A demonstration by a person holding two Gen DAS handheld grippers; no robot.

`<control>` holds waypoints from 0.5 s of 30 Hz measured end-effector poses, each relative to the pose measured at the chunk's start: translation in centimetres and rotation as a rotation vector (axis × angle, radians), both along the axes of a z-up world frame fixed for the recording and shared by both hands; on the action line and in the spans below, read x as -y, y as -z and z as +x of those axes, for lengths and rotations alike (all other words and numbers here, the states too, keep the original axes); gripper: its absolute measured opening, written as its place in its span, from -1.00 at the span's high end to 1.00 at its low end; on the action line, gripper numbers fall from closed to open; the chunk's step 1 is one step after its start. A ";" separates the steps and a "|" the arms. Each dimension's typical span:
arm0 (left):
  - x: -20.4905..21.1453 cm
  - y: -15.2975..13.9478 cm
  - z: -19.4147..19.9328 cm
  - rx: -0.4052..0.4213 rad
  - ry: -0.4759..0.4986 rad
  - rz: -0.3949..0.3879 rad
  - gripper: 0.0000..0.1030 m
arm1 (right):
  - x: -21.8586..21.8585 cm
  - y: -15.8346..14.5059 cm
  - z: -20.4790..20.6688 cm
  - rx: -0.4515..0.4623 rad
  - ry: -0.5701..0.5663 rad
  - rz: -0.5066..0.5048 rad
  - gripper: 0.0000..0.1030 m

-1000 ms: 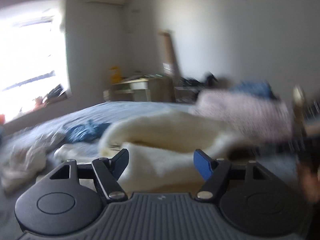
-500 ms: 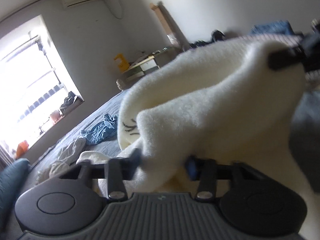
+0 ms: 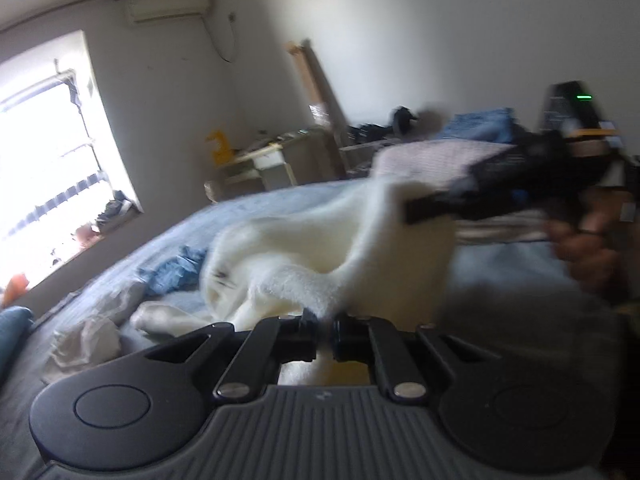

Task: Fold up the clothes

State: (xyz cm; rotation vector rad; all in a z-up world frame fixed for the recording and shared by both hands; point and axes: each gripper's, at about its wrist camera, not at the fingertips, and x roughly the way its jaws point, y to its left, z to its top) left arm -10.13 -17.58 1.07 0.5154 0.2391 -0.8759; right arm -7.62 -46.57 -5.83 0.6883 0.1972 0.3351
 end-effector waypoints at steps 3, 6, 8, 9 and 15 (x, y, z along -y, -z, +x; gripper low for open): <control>-1.3 -0.3 -2.5 -0.078 0.033 -0.032 0.86 | -0.5 -0.1 -1.5 -0.007 -0.013 -0.001 0.71; -2.7 -0.2 -4.1 -0.145 0.042 -0.071 0.86 | -0.8 -0.3 -3.5 -0.019 -0.007 0.003 0.59; -3.3 0.1 -5.3 -0.175 0.042 -0.094 0.86 | -0.7 -0.3 -5.2 -0.035 0.004 0.014 0.42; -3.7 0.5 -5.9 -0.179 0.042 -0.098 0.86 | -0.5 -0.3 -6.2 -0.043 0.017 0.027 0.38; -4.4 4.0 -8.0 -0.179 0.063 -0.086 0.86 | -0.9 0.7 -11.0 -0.129 -0.006 0.148 -0.24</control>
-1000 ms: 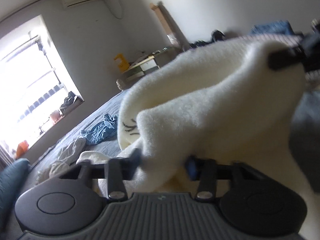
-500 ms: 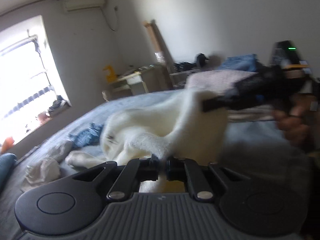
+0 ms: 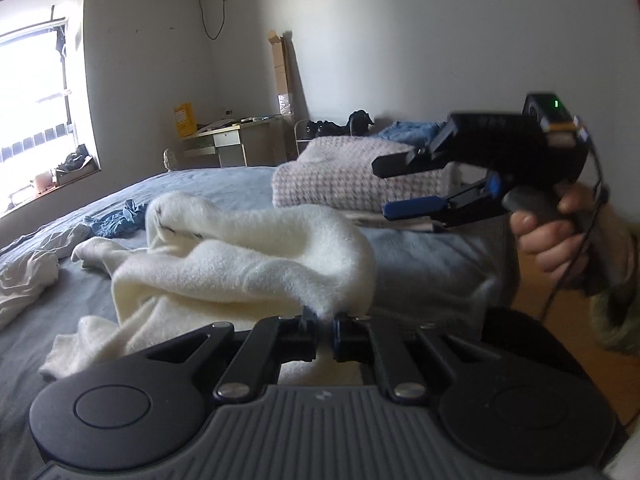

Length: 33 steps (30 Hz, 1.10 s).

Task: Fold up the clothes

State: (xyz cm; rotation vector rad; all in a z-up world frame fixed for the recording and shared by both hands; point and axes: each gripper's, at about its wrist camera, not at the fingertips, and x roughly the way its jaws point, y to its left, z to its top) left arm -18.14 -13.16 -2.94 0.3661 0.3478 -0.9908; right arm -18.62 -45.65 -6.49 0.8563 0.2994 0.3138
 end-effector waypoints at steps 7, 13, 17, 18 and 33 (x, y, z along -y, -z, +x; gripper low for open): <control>0.3 2.9 -1.8 0.056 0.020 0.031 0.85 | -4.2 1.5 1.4 -0.170 -0.055 -0.003 -0.53; 0.3 4.2 -2.5 0.073 0.039 0.059 0.84 | -7.1 2.2 4.4 -0.246 -0.045 -0.115 -0.51; 0.1 4.5 -2.0 0.050 0.041 0.071 0.77 | -8.2 2.6 4.6 -0.224 -0.019 -0.220 0.33; 0.0 4.5 -1.9 0.048 0.044 0.077 0.70 | -8.6 2.5 4.4 -0.206 -0.009 -0.263 0.47; 3.3 -3.0 8.0 0.417 -0.024 0.278 -0.21 | -10.6 2.5 -0.2 -0.001 0.086 -0.812 0.75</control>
